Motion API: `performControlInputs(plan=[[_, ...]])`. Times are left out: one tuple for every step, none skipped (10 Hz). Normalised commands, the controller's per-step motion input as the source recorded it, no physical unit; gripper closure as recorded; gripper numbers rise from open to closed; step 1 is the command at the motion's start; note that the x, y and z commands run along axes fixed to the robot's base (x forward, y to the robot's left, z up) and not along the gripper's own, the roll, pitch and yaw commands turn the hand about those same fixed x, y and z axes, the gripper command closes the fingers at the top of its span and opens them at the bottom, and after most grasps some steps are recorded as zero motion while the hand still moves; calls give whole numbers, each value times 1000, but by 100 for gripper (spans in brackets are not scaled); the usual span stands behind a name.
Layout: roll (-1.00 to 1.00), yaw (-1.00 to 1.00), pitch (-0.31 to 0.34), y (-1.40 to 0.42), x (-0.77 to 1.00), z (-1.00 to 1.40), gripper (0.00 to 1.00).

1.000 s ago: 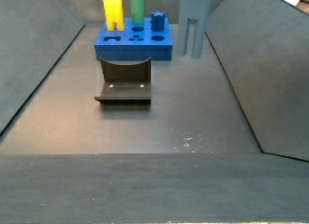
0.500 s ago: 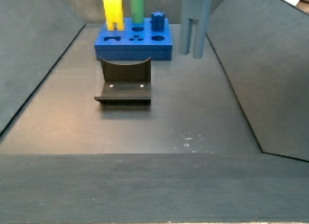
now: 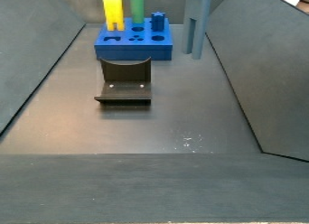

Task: Pick up the square-circle object. Move up. Rotate the square-circle object. Place the square-circle object on the fixture. Regrasp the square-circle object. Move to above the board. Insert the square-circle object.
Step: Rotate the square-circle object.

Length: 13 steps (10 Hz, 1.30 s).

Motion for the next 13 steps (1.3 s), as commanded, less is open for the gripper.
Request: performControlInputs(plan=[[-148,-789,72,24,-12,23,100],[-147,-473,71,22,-9,26,100],[-147,-313,70,21,-7,27,100],[-100,-1000,47,0,0,0,100],[-108,-1000,50,2,1,1,100],[-144,-1000,66,5,2,3,100],[-147,-852,67,8,3,4,100],[-146,-523,65,11,5,7,100],[-146,-347,64,12,7,9,100],[-146,-232,64,12,7,10,100],[-146,-162,63,0,0,-1000,100],[-144,-110,40,2,14,-1000,100],[-139,-89,11,6,25,-1000,100]])
